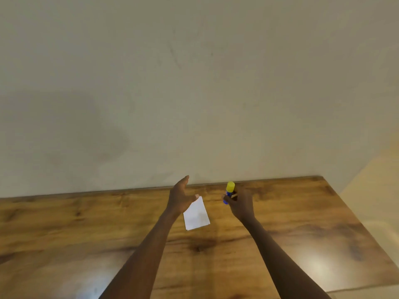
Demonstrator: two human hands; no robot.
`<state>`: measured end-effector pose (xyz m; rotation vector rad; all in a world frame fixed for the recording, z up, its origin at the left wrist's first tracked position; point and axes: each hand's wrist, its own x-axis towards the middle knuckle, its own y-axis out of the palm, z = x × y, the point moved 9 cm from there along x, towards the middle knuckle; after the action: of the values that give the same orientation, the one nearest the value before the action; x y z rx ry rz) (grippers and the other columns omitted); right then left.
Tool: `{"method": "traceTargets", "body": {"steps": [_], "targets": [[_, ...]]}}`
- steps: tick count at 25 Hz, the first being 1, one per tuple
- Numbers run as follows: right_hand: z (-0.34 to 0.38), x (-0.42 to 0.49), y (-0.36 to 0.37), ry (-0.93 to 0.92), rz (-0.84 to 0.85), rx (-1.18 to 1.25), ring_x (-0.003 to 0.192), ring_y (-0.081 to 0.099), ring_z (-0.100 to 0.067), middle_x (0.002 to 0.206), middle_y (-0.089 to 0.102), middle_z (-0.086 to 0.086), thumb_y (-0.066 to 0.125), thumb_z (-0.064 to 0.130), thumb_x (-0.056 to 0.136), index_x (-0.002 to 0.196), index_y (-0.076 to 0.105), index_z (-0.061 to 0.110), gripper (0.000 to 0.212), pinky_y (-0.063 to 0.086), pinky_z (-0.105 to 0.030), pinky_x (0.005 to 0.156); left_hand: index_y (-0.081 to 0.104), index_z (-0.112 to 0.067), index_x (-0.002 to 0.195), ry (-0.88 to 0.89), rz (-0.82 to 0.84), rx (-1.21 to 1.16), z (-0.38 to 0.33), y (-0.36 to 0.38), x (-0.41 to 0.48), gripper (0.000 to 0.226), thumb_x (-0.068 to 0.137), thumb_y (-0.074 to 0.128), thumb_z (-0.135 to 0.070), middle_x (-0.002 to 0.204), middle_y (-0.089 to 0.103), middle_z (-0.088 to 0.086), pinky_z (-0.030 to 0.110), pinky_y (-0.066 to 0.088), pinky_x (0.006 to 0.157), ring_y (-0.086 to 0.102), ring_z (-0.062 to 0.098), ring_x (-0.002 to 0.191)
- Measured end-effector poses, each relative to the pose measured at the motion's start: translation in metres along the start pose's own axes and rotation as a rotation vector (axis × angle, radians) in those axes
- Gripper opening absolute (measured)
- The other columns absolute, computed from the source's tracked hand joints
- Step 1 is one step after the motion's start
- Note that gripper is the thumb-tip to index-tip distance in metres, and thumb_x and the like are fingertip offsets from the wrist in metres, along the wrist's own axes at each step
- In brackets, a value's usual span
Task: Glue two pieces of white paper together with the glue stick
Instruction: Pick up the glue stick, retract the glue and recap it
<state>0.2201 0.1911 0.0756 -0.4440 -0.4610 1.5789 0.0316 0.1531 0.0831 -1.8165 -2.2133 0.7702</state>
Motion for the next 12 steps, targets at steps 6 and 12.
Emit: {"method": "traceTargets", "body": {"steps": [6,12], "targets": [[-0.066,0.005,0.029,0.083,-0.007,-0.166,0.079,0.056,-0.040,0.091,0.060,-0.029,0.062,0.002,0.078,0.086,0.057,-0.009,0.014,0.040,-0.037,0.065,0.029,-0.003,0.137,-0.130,-0.017,0.143,0.089,0.018,0.013,0.069,0.078,0.064,-0.004,0.148,0.032,0.015,0.033,0.030,0.107,0.032,0.028,0.135],[-0.082,0.008,0.036,0.078,-0.010,-0.211,0.082,0.055,-0.036,0.093,0.060,-0.028,0.063,0.004,0.077,0.094,0.055,-0.007,0.022,0.034,-0.031,0.064,0.027,-0.005,0.137,-0.144,-0.036,0.190,0.100,0.023,0.015,0.069,0.079,0.064,-0.006,0.148,0.031,0.015,0.039,0.033,0.107,0.030,0.031,0.136]]}}
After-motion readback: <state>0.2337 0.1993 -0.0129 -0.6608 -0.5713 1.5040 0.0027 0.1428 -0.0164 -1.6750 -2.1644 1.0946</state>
